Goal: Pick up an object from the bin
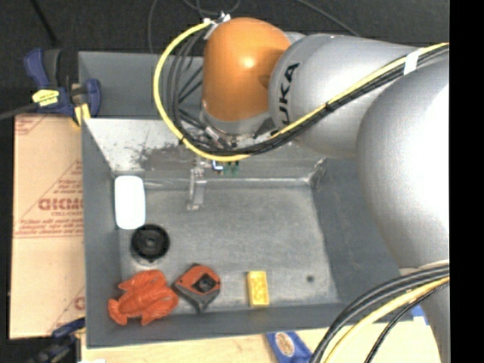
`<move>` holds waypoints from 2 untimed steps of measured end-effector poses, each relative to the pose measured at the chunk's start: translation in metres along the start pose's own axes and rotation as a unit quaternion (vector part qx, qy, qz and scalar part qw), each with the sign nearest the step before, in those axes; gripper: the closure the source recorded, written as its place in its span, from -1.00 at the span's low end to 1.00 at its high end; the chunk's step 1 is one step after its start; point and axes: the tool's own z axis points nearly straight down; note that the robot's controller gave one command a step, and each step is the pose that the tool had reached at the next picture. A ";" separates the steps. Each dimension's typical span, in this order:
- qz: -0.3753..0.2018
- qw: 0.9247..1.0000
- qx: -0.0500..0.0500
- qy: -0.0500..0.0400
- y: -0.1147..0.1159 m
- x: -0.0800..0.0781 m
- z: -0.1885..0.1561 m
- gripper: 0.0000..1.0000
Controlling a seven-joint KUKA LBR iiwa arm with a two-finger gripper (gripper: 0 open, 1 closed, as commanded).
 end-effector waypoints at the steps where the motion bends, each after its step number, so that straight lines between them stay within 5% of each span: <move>1: -0.048 0.999 0.002 -0.003 0.019 0.013 0.039 -1.00; 2: -0.067 0.998 0.000 0.001 0.081 0.057 0.036 -1.00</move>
Offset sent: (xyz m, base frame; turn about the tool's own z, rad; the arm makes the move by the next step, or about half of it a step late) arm -0.0567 0.0785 -0.0366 -0.1294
